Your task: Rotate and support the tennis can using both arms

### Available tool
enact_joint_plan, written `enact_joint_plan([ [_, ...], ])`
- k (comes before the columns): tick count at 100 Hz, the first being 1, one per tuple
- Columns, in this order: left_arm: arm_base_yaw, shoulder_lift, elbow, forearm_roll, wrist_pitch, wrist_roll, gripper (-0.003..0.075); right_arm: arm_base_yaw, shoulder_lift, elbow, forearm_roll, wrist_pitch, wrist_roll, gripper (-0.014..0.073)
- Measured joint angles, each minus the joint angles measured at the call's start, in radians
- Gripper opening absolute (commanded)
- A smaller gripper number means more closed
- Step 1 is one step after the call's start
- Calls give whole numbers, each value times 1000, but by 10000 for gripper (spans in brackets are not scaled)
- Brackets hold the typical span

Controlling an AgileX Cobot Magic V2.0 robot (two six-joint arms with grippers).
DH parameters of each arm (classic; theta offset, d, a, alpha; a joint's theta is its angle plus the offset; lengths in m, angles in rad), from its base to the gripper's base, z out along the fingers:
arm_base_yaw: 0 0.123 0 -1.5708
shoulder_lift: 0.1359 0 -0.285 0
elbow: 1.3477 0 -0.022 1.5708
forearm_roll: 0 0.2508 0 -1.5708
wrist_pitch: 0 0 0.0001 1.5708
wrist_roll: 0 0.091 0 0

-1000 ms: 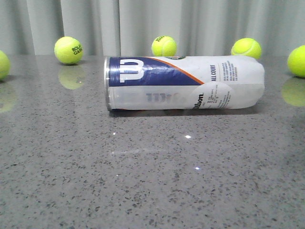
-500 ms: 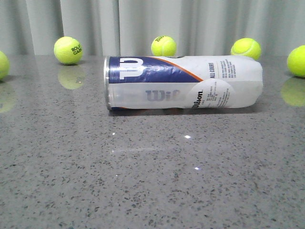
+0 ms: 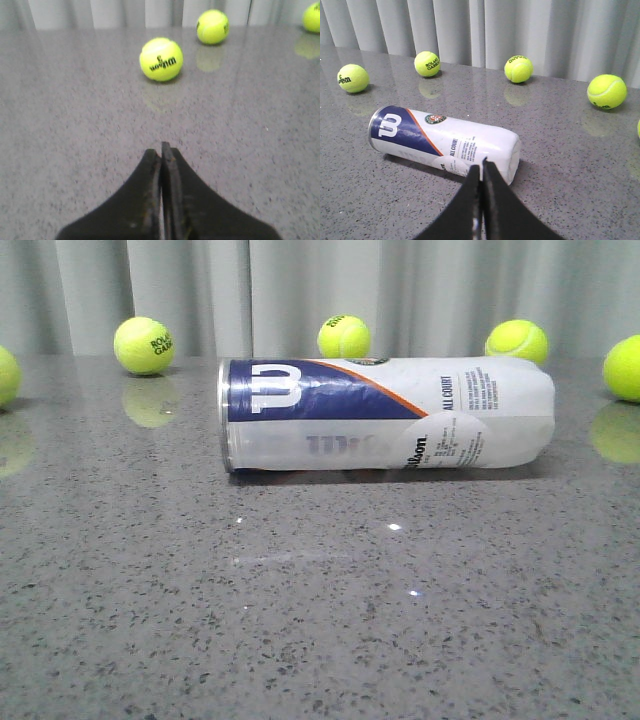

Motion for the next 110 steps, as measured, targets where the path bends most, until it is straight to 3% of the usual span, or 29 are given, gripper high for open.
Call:
enact_joint_plan([
  [25,0,244,-144,-39,195,0,3,0,0,0,0,0,0,-60],
  [32,0,309,-172,-45,208,0,84,0,0,0,0,0,0,-60],
  [52,0,472,-244,-87,214,0,457,0,0,0,0,0,0,-60],
  [63,0,557,-283,-164,214,0,517,0,0,0,0,0,0,-60],
  [79,0,686,-336,-404,212,59,515,0,0,0,0,0,0,-60],
  [110,-4,938,-363,-1154,275,513,515,0,0,0,0,0,0,-60],
])
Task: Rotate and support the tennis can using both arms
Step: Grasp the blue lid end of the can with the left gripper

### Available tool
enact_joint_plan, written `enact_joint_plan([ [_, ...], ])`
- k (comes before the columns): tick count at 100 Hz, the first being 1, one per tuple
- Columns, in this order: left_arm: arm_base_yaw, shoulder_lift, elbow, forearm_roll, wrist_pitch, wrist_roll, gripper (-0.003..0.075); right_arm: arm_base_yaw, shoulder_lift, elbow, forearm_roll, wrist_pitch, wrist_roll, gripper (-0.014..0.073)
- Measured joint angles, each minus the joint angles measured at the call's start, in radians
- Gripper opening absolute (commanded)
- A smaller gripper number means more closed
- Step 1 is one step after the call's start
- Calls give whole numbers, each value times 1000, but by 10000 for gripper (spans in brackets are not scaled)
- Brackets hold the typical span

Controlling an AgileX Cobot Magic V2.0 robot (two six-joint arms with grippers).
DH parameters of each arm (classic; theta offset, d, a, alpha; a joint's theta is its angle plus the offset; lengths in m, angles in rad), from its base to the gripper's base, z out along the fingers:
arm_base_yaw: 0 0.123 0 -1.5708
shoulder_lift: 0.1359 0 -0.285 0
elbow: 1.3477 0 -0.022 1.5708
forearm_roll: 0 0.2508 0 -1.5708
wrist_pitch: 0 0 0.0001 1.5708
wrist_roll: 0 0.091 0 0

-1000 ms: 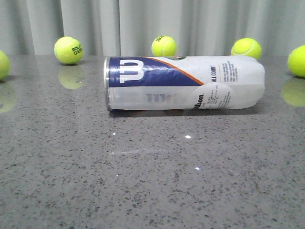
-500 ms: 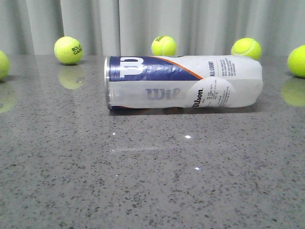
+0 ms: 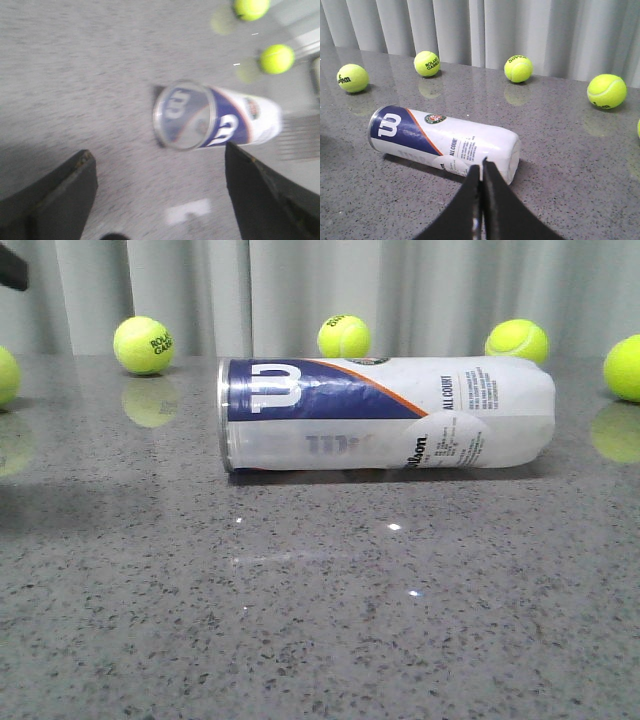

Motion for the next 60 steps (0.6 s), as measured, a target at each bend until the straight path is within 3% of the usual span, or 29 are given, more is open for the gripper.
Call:
enact_joint_plan([
  [14,-55,117,-13,-138,5,97,515,0,0,0,0,0,0,-60],
  [60,-280,511,-221,-310,15,226,512,0,0,0,0,0,0,-60],
])
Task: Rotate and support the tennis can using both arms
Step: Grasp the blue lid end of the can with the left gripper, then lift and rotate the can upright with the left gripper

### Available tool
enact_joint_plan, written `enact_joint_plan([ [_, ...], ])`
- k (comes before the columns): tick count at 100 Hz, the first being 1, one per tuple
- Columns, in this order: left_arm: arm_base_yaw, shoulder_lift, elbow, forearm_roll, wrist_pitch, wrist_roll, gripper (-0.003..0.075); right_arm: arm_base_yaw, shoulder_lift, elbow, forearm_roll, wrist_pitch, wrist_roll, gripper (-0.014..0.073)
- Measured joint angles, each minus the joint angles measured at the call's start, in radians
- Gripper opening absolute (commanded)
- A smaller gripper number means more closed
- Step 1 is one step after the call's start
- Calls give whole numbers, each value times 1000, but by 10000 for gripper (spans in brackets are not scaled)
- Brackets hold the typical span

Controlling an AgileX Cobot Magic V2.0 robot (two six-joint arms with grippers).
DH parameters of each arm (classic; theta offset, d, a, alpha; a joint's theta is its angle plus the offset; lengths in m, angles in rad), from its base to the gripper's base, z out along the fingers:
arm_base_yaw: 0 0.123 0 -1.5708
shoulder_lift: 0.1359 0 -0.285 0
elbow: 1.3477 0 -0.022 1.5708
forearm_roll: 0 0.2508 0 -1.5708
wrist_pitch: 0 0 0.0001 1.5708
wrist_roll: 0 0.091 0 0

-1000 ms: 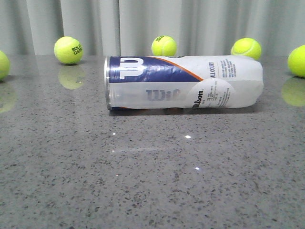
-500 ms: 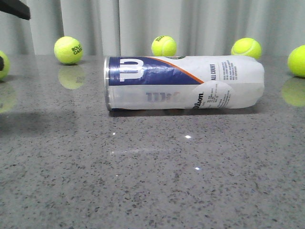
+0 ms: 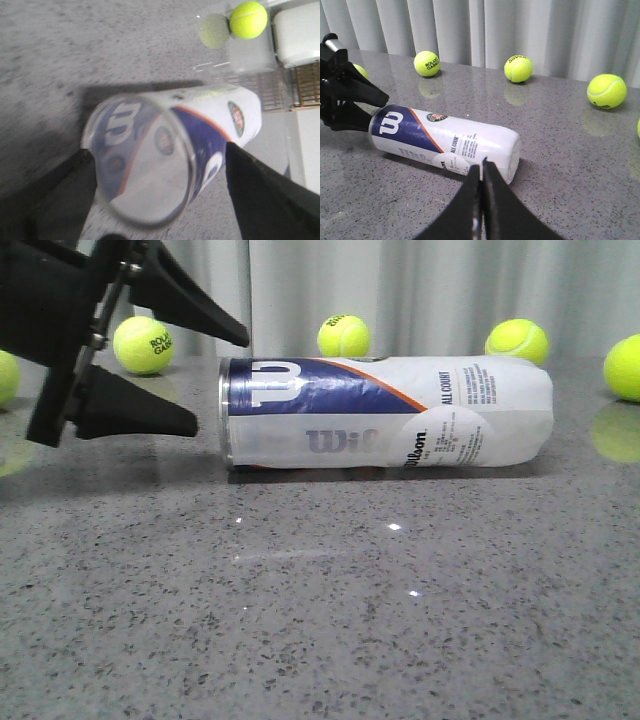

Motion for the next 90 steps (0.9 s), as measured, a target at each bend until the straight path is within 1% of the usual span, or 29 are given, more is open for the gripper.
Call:
enact_joint_plan([
  [7,-24,46,-30,-40,32,32,487,0,0,0,0,0,0,-60],
  [14,-45,85,-57,-74,79,59,429,0,0,0,0,0,0,-60],
  [21,-59,116,-77,-97,126,79,348,0,0,0,0,0,0,-60],
  [27,-65,136,-85,-120,164,86,256,0,0,0,0,0,0,-60],
  [28,-67,138,-85,-123,174,86,256,0,0,0,0,0,0,-60],
  [40,-67,161,-86,-153,231,90,89,0,0,0,0,0,0,-60],
  [50,-67,165,-87,-173,265,92,-19,0,0,0,0,0,0,-60],
  [63,-67,165,-94,-210,310,103,-18,0,0,0,0,0,0,-60],
  [90,-69,131,-94,-249,310,130,-19,0,0,0,0,0,0,-60],
])
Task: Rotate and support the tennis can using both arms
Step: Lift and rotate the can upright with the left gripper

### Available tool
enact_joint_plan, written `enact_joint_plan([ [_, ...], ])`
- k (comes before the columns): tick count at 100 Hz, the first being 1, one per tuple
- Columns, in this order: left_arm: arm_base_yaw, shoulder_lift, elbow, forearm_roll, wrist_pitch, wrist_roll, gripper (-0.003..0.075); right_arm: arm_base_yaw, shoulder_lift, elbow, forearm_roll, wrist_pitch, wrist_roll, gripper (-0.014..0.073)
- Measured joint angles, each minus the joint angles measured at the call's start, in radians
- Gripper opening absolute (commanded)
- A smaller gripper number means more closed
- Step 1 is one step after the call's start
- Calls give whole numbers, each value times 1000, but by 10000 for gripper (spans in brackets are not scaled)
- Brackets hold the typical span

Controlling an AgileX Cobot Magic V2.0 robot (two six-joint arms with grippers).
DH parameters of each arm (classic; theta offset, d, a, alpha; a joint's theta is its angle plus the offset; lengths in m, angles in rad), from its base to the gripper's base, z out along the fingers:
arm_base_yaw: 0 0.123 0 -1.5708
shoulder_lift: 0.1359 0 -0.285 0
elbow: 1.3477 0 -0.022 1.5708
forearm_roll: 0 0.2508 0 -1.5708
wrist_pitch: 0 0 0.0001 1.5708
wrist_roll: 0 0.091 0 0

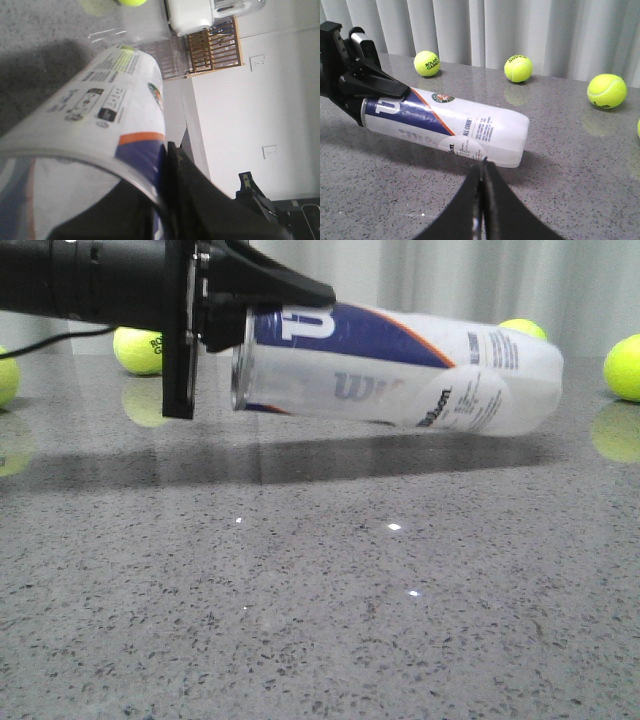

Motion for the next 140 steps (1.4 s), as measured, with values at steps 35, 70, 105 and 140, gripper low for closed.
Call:
enact_joint_plan([
  [35,-15,-167,-155,323,-66,-35,-19,0,0,0,0,0,0,-60],
  [70,-87,-337,-456,1064,-95,-475,-19,0,0,0,0,0,0,-60],
  [105,-348,-353,-631,1759,102,-888,-19,0,0,0,0,0,0,-60],
  [140,-524,-325,-646,1836,106,-922,-19,0,0,0,0,0,0,-60],
])
